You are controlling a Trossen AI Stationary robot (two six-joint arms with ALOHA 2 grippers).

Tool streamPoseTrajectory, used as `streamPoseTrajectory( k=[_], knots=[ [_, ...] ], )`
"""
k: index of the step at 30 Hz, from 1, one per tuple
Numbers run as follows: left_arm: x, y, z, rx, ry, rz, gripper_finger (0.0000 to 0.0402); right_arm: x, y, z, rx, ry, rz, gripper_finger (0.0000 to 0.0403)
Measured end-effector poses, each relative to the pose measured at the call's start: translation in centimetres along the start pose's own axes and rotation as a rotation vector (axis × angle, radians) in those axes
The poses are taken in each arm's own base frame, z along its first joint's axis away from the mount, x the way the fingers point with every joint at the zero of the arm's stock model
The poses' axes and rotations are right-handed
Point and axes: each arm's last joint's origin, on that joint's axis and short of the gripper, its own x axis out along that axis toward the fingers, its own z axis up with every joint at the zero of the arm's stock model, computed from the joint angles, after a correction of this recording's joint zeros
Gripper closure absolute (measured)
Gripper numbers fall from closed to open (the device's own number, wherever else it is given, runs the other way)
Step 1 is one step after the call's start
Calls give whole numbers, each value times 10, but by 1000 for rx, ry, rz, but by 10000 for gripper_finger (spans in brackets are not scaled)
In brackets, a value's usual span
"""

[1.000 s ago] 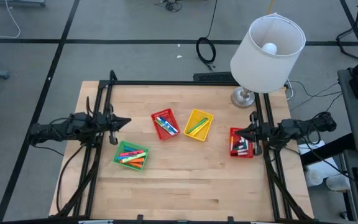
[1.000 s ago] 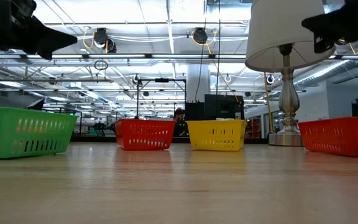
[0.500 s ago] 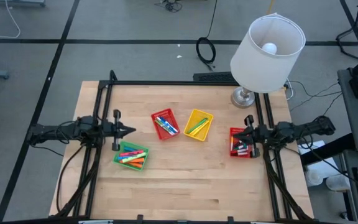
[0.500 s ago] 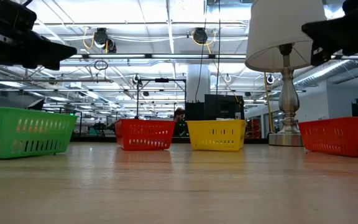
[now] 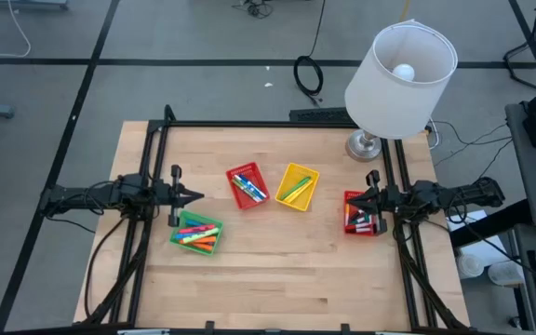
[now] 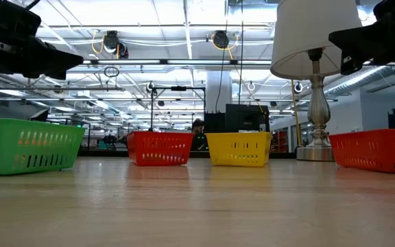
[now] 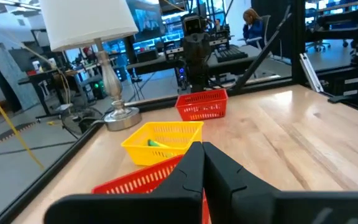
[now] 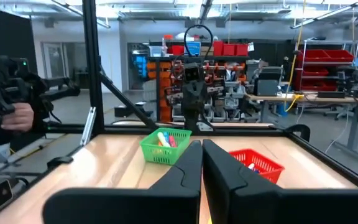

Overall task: Pick & Place Markers
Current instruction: Return to Home Position

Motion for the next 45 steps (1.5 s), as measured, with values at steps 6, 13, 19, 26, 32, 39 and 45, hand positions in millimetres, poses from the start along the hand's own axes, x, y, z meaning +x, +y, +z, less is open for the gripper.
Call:
streamPoseTrajectory(
  k=[6,13,19,26,32,39,45],
  knots=[
    [1,0,-2,-55,21,9,388,0,0,0,-16,-2,-4,403],
    [1,0,-1,-133,19,6,364,0,0,0,-4,1,-3,403],
    [1,0,-1,-126,19,6,361,0,0,0,-4,2,-2,403],
    [1,0,-1,-127,17,6,360,0,0,0,-4,2,-2,403],
    [1,0,-1,-128,16,6,360,0,0,0,-4,3,-2,403],
    [1,0,-1,-128,16,6,360,0,0,0,-4,3,-2,403],
    [1,0,-1,-128,16,6,360,0,0,0,-4,3,-2,403]
  ],
)
